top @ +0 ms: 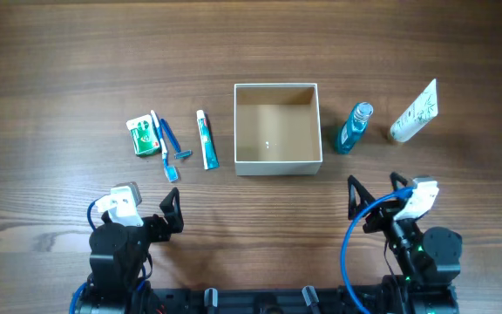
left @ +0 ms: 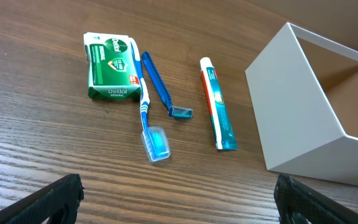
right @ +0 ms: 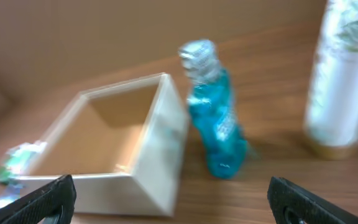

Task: Pack container
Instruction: 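Reach the right gripper to the blue mouthwash bottle and grasp it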

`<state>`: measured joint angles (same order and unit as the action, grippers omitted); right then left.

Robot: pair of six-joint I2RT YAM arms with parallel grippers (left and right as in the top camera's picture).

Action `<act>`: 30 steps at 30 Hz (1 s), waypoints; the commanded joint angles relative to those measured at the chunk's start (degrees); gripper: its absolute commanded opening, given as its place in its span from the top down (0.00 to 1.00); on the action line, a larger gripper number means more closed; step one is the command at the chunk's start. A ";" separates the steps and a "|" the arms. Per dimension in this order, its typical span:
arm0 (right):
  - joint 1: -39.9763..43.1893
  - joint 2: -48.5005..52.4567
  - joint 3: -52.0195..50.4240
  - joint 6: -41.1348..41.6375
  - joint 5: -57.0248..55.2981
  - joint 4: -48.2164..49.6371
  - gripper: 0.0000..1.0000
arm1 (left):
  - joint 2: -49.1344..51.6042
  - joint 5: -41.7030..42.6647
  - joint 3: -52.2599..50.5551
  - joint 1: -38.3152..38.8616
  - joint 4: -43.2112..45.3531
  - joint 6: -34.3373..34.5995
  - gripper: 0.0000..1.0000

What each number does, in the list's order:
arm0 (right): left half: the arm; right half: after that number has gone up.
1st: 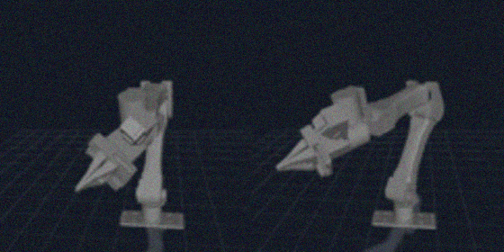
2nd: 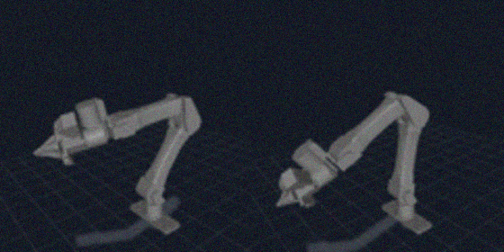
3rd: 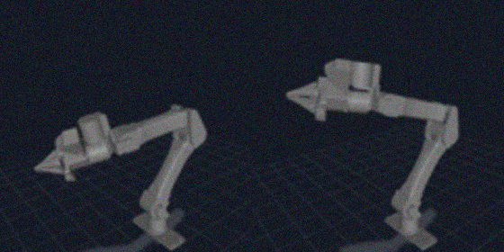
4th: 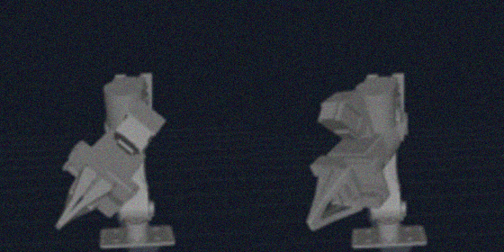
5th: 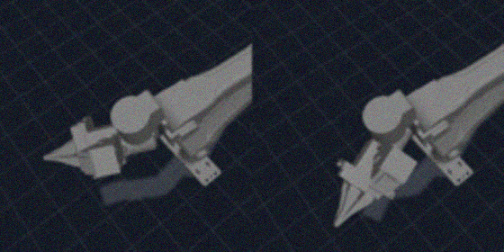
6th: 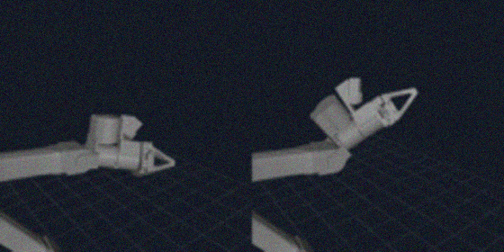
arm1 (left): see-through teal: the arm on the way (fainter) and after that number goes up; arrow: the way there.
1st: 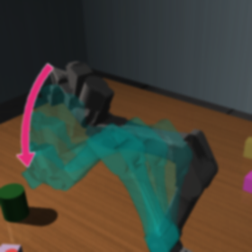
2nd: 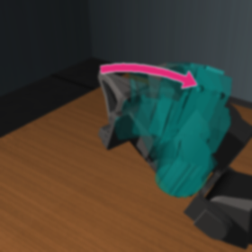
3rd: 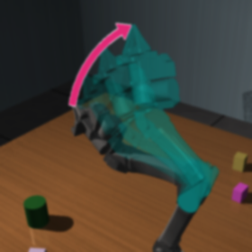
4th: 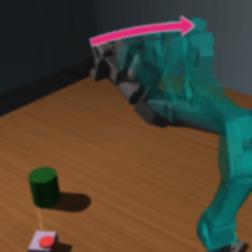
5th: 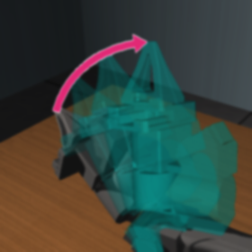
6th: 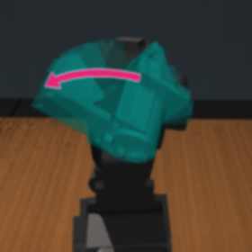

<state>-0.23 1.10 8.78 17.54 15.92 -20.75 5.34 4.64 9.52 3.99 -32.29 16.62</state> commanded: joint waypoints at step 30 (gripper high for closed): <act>-2.93 99.49 70.25 -0.42 -11.23 -34.82 0.41 | -0.37 1.11 -0.83 -0.48 -0.02 -1.18 0.00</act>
<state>-2.96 100.25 78.52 16.45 6.55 -55.81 5.30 4.64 9.32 3.99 -32.32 16.62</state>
